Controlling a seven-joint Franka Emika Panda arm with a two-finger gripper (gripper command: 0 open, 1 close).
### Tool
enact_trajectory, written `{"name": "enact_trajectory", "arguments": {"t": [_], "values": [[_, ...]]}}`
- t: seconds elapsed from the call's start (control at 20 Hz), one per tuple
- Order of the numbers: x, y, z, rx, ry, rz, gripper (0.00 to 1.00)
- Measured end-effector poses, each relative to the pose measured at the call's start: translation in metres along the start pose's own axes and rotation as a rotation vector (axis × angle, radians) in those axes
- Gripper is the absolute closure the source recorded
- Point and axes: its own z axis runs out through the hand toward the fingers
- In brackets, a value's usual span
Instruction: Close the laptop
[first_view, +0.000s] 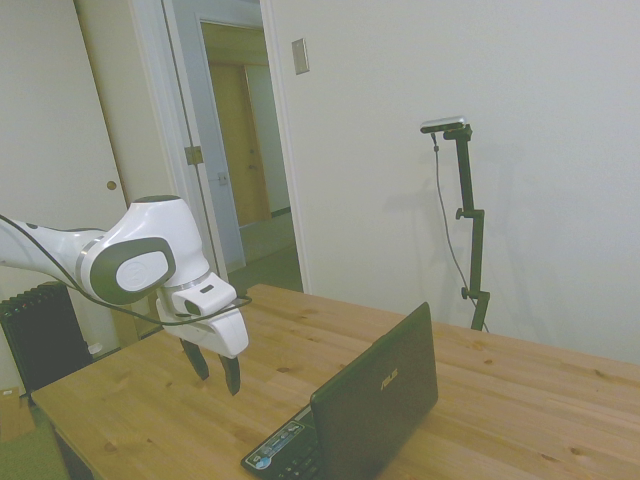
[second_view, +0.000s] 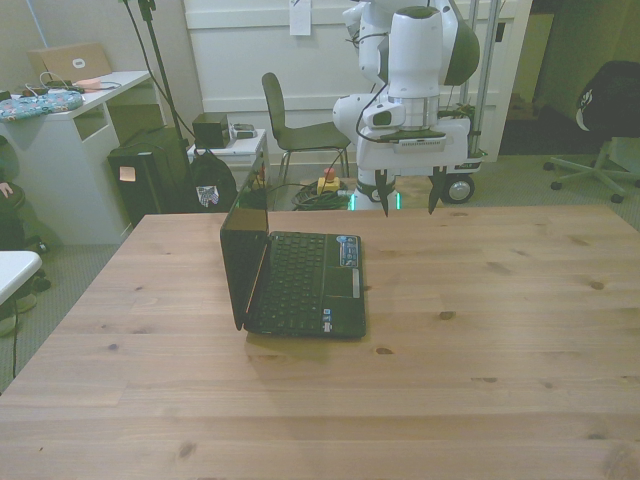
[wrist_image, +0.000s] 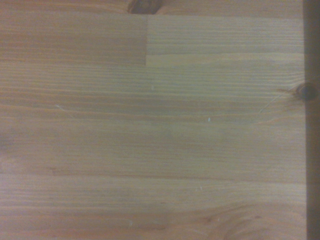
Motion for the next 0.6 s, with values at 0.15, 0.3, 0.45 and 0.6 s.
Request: {"name": "enact_trajectory", "arguments": {"t": [0.15, 0.3, 0.45, 0.6], "values": [[0.003, 0.001, -0.001, 0.004, -0.003, 0.008, 0.00], [0.026, 0.006, -0.021, 0.002, 0.018, 0.033, 0.00], [0.056, 0.008, -0.055, -0.005, 0.032, 0.070, 0.00], [0.086, 0.013, -0.093, -0.005, 0.033, 0.118, 0.00]]}}
